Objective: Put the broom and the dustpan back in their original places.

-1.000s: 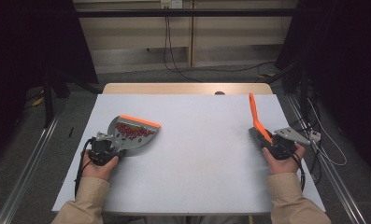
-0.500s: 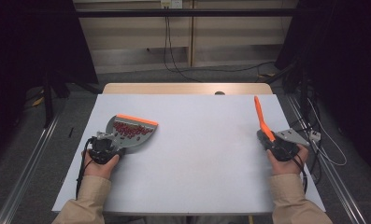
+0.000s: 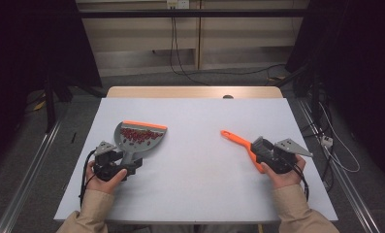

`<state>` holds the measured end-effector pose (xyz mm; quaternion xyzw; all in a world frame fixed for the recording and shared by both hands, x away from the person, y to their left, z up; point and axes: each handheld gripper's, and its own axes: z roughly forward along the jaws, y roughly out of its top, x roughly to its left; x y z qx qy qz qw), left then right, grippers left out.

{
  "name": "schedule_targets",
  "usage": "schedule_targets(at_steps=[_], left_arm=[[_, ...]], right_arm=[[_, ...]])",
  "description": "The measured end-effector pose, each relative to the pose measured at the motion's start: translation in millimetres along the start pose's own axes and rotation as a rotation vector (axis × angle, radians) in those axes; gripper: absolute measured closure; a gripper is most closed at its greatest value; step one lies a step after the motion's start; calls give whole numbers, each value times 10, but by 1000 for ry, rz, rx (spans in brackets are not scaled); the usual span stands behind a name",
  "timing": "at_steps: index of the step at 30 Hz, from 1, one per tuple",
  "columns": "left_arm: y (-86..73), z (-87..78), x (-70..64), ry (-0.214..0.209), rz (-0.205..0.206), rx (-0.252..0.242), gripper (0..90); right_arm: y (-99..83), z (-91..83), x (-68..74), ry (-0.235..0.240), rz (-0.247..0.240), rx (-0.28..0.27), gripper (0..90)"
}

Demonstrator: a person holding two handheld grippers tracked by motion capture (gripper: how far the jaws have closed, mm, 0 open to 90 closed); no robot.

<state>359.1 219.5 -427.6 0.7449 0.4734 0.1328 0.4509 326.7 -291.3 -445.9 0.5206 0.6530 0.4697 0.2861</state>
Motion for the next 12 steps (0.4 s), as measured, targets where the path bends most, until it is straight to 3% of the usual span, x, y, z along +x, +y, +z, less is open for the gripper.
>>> schedule_targets(at_steps=[7,12], left_arm=[[4,-3,-3,-60,60,-57,98],[2,-16,17,-66,84,-77,86]], right_arm=[[-56,-74,57,66,19,-12,328],[-81,-109,85,92,0,-13,302]])
